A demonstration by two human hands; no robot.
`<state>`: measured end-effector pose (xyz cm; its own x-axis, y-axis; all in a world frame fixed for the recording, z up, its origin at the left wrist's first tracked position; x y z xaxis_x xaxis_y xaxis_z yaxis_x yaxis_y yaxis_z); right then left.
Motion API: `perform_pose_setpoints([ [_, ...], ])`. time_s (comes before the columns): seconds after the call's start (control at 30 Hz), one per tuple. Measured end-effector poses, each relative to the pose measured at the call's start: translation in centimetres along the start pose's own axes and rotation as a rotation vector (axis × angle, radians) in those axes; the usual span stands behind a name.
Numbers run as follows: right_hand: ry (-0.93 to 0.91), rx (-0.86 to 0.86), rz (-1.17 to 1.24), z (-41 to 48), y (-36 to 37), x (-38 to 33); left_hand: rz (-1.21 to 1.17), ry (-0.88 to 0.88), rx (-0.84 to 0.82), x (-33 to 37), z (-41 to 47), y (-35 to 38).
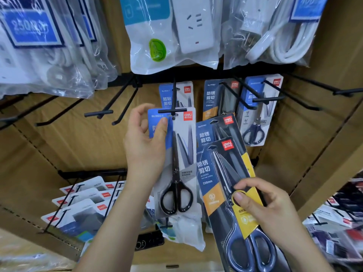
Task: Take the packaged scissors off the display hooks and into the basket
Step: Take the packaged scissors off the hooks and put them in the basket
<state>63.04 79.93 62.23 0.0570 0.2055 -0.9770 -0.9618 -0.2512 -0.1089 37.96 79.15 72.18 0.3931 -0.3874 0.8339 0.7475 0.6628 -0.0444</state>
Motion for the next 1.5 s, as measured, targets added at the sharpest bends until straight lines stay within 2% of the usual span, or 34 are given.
perform_pose_setpoints([
  [0.13,-0.01,0.05,-0.004,0.5,0.0,0.0,0.207,0.153,-0.008,-0.2,1.0,0.9],
  [0.3,-0.007,0.137,0.071,0.7,-0.8,0.8,0.223,0.028,-0.287,-3.7,-2.2,0.7],
  [0.43,0.003,0.176,0.162,0.7,-0.6,0.5,0.461,0.074,-0.202,-5.4,-0.4,1.6],
  [0.57,0.046,0.183,0.247,0.9,-0.5,0.5,0.597,0.028,-0.227,-7.5,3.6,4.0],
  [0.67,0.061,0.188,0.232,1.1,-0.6,0.7,0.788,-0.032,-0.269,-9.0,5.9,5.3],
  [0.73,0.062,0.187,0.205,1.1,-0.5,0.8,0.807,-0.073,-0.314,-9.4,6.2,5.5],
  [0.77,0.06,0.178,0.195,1.1,-0.5,0.9,0.797,-0.067,-0.323,-9.2,5.9,5.3],
  [0.83,0.053,0.166,0.184,1.1,-0.3,1.1,0.736,0.054,-0.276,-7.6,4.0,4.6],
  [0.9,0.036,0.181,0.19,1.2,-0.1,1.0,0.539,0.079,-0.212,-5.5,0.2,3.6],
  [0.93,0.028,0.189,0.192,1.3,0.0,0.9,0.378,0.012,-0.285,-4.4,-2.3,3.7],
  [1.0,0.015,0.211,0.188,1.5,0.3,0.9,0.042,-0.25,-0.537,-2.9,-7.4,5.0],
  [1.07,0.004,0.239,0.184,1.7,0.5,0.9,-0.134,-0.453,-0.621,-2.8,-11.0,6.0],
  [1.2,0.077,0.269,0.199,1.7,0.5,1.0,-0.181,-0.569,-0.444,-4.7,-11.1,5.4],
  [1.33,0.251,0.292,0.242,1.3,0.2,1.8,-0.267,-0.651,-0.392,-5.7,-11.0,4.9],
  [1.5,0.182,0.121,0.274,1.5,0.1,0.4,-0.446,-0.787,-0.406,-6.6,-11.9,5.1],
])
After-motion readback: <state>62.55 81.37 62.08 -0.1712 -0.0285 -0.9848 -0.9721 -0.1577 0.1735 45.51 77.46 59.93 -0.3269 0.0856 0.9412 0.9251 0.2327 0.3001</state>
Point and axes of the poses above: each hand's wrist, its own z-axis towards the middle knuckle, its own y-axis out of the palm, x = y × z, the point moved 6 cm from there along z, towards the middle knuckle
